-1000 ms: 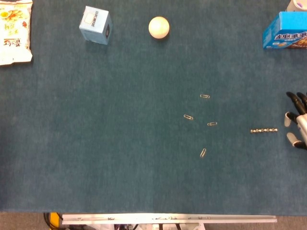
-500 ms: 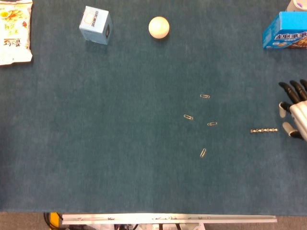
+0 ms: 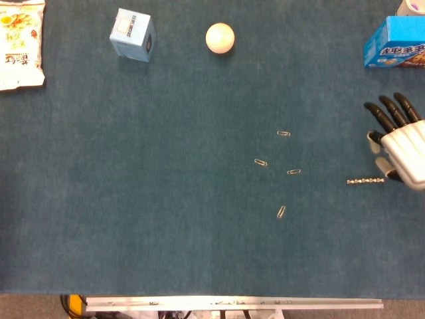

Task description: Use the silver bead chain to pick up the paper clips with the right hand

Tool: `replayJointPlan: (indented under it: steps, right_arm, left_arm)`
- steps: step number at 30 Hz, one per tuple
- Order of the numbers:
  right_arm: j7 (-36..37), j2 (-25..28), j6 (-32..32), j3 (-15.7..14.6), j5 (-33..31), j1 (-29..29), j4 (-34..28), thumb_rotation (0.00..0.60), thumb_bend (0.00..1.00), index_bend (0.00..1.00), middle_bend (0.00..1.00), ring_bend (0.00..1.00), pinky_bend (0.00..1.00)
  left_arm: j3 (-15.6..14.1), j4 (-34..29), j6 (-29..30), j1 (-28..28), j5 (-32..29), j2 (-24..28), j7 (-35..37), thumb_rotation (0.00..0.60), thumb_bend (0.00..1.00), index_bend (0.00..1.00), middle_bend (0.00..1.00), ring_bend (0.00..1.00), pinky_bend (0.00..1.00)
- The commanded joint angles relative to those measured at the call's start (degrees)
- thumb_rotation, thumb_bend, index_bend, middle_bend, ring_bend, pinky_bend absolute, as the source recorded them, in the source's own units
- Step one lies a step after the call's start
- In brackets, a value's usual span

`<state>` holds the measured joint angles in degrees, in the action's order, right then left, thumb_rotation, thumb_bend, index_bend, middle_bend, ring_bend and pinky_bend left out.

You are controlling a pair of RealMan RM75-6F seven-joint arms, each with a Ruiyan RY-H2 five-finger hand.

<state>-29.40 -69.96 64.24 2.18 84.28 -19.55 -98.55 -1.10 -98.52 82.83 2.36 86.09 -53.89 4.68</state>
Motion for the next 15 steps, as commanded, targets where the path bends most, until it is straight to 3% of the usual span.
replayJointPlan:
  steps: [1, 15]
  right_arm:
    - [-4.1, 0.3, -2.1, -1.5, -3.5, 0.2, 0.3, 0.6, 0.27, 0.57, 0.13, 0.0, 0.06]
    - [-9.6, -3.1, -3.7, -3.9, -10.4, 0.8, 2.6, 0.6, 0.14, 0.4, 0.04, 0.0, 0.05]
  left_arm:
    - [0.0, 0.0, 0.0, 0.0, -0.1, 0.1, 0.2, 0.6, 0.0, 0.4, 0.36, 0.31, 0.43]
    - [0.1, 0.2, 0.1, -0.1, 0.0, 0.3, 1.1, 0.6, 0.0, 0.4, 0.36, 0.31, 0.43]
